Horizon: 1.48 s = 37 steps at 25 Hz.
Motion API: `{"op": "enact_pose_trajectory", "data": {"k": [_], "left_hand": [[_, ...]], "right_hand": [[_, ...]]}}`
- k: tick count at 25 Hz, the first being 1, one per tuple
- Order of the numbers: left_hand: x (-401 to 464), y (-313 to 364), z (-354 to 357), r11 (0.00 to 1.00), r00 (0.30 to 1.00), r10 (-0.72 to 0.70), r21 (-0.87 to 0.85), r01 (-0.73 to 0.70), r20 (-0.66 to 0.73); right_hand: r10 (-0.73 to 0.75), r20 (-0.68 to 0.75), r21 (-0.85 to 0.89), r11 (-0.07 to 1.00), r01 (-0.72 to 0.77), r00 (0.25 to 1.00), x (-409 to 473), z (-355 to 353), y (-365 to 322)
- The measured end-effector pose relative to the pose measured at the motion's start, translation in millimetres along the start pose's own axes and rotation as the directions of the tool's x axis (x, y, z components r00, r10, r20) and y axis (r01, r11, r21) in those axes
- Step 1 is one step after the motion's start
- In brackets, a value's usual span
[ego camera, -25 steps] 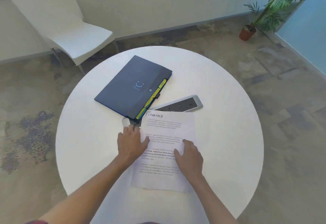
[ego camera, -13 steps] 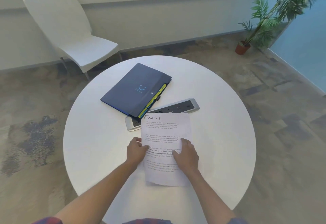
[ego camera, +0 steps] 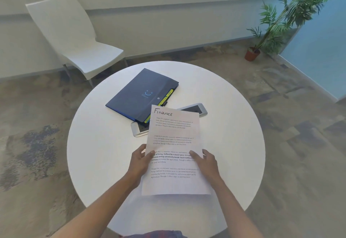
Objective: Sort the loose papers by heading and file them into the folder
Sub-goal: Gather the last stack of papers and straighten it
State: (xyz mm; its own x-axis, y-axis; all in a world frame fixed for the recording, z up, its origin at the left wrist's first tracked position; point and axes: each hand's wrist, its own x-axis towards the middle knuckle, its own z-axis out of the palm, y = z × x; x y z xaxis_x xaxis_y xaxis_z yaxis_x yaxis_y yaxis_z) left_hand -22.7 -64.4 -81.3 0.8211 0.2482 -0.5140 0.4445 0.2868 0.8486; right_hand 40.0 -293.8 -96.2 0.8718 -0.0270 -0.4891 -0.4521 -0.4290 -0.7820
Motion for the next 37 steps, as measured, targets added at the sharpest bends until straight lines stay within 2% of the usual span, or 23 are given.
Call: {"op": "enact_pose_trajectory", "data": {"k": [1,3,5,7,9,11,13,16,19,22,28,31,33,37], "left_hand": [[-1.2,2.0,1.8,1.0,1.0,-0.009,-0.007,0.009,0.009],[3.3,3.1,6.5,0.998,0.999,-0.053,0.027,0.053,-0.013],[13.6,-1.6,9.8,0.989,0.99,-0.1,0.103,0.11,-0.098],[25.7,-13.4,10.1,0.961,0.977,-0.069,0.249,0.12,-0.204],[35.5,-27.4,11.3,0.832,0.961,-0.007,0.532,0.16,-0.277],[41.9,-36.1,17.7,0.619,0.958,0.055,0.762,0.188,-0.281],[45.5,-37.5,30.6,0.461,0.954,0.114,0.865,0.197,-0.279],[48.7,-38.0,47.3,0.383,0.937,0.135,0.889,0.249,-0.321],[54.0,-41.5,51.8,0.41,0.92,0.095,0.857,0.313,-0.381],[57.0,-44.6,49.8,0.481,0.909,0.081,0.815,0.323,-0.408],[54.4,-45.7,29.1,0.687,0.904,0.156,0.701,0.191,-0.398],[49.6,-42.1,17.0,0.821,0.916,0.164,0.565,0.079,-0.367],[47.9,-36.4,10.4,0.902,0.937,0.119,0.43,0.037,-0.33],[46.7,-26.4,0.9,0.971,0.97,0.047,0.238,0.011,-0.238]], "right_hand": [[0.001,0.032,0.135,0.991,-0.005,0.999,0.9,-4.2,1.0],[-0.008,0.024,0.263,0.965,0.001,1.0,1.8,-14.6,3.7],[-0.03,-0.02,0.271,0.962,0.034,0.999,2.5,-27.7,7.5],[-0.025,-0.066,0.287,0.957,0.043,0.997,4.8,-43.1,13.7],[-0.011,-0.097,0.32,0.947,0.041,0.995,6.0,-59.1,19.9],[0.002,-0.109,0.346,0.937,0.036,0.994,7.4,-72.9,28.6],[0.018,-0.115,0.376,0.926,0.027,0.993,6.6,-85.1,35.3],[0.031,-0.127,0.382,0.924,0.02,0.991,6.2,-95.8,43.9],[0.024,-0.128,0.38,0.925,0.027,0.991,5.4,-100.5,47.7],[0.022,-0.116,0.39,0.92,0.025,0.993,4.6,-103.1,49.2],[-0.007,-0.075,0.397,0.917,0.036,0.997,2.8,-104.2,43.7],[-0.021,-0.038,0.401,0.915,0.034,0.999,1.0,-101.6,39.2],[-0.025,-0.009,0.401,0.916,0.026,1.0,-0.7,-97.1,36.0],[-0.02,0.043,0.41,0.912,0.001,0.999,-4.4,-83.9,27.7]]}}
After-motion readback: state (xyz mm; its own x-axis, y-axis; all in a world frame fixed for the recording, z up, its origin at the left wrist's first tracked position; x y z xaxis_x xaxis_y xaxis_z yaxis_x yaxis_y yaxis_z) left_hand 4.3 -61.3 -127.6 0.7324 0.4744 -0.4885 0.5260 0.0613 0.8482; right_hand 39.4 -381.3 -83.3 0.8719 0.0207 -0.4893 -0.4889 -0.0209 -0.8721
